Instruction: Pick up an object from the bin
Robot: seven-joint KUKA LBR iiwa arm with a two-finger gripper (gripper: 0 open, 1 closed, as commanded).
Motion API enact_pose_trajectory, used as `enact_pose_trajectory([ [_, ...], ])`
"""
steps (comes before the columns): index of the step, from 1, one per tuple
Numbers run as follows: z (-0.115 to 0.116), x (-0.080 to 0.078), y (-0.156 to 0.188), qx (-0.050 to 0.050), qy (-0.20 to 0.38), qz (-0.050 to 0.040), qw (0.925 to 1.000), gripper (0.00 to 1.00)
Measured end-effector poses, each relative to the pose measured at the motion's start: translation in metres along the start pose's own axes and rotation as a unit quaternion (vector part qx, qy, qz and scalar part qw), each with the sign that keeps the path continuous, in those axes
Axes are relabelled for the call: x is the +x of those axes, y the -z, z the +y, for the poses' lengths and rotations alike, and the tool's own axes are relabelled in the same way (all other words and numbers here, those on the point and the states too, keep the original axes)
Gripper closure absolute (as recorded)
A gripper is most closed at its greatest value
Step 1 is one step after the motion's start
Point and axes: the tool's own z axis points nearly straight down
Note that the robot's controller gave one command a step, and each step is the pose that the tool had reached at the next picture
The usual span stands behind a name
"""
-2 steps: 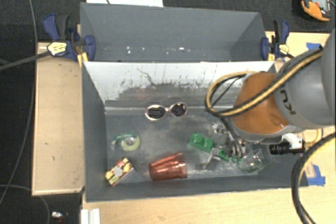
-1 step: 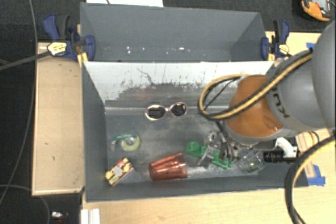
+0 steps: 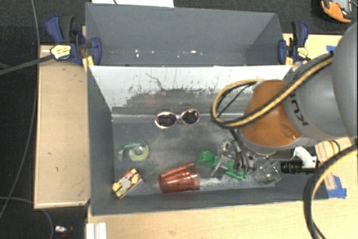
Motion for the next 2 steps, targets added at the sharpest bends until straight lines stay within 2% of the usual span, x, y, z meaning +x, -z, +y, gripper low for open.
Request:
enact_pose_trajectory([
  [1, -0.001, 0.001, 0.013, 0.001, 0.001, 0.0014, 1.0, 1.0],
  [2, 0.0, 0.0, 0.033, -0.001, 0.002, -0.0013, 1.0, 1.0],
])
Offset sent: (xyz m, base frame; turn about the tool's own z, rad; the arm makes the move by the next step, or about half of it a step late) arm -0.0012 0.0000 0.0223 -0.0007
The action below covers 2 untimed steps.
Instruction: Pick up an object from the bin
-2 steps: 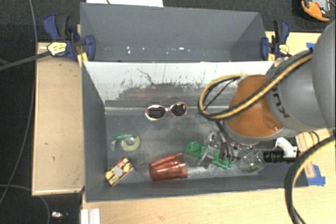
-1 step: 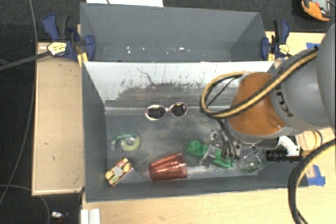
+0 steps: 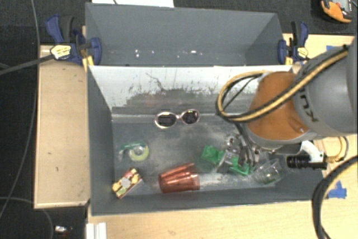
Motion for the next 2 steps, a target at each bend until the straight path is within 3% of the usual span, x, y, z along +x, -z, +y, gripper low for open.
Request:
enact_pose_trajectory([
  [2, 0.0, 0.0, 0.038, 0.0, 0.002, 0.0007, 1.0, 1.0],
])
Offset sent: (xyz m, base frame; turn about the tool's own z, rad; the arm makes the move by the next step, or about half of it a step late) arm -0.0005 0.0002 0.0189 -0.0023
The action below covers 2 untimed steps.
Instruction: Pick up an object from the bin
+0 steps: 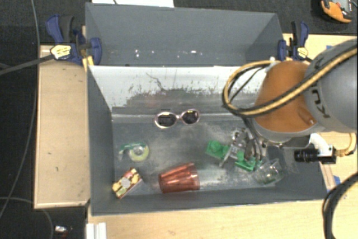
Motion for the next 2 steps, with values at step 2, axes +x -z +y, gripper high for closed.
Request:
enact_pose_trajectory([
  [2, 0.0, 0.0, 0.037, 0.0, 0.003, -0.0007, 1.0, 1.0],
])
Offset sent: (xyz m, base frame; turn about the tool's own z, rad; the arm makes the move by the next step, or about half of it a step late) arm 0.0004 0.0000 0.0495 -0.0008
